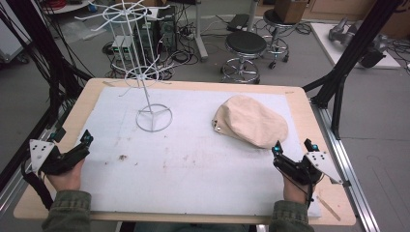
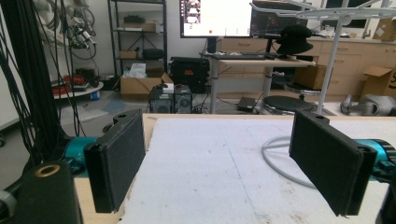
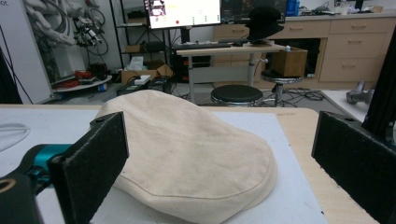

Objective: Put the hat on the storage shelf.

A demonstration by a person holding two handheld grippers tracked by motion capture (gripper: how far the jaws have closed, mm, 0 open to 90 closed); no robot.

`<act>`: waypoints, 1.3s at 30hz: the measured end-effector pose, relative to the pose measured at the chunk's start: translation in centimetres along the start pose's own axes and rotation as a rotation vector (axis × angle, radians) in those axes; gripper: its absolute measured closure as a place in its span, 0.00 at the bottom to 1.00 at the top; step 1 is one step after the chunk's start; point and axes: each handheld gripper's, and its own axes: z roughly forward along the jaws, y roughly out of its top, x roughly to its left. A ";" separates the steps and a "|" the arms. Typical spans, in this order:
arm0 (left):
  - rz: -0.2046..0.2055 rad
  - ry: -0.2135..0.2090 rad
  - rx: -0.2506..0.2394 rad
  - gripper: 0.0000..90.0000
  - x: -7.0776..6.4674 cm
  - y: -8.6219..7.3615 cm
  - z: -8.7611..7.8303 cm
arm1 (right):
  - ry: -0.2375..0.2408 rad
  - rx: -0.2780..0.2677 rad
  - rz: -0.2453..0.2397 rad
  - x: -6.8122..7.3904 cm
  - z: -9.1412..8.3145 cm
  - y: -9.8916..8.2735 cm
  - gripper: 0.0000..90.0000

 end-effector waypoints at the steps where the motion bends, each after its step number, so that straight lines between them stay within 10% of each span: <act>1: -0.001 0.001 0.002 0.21 0.0 0.0 0.0 | 0.002 -0.002 0.001 0.0 -0.1 0.0 0.03; 21: 0.001 -0.017 0.003 0.21 -0.2 -0.1 0.1 | 0.033 -0.029 0.001 -0.1 -0.3 0.0 0.04; 39: 0.004 -0.022 0.009 0.21 -0.4 -0.3 0.1 | 0.110 0.023 -0.025 1.0 1.0 4.6 0.05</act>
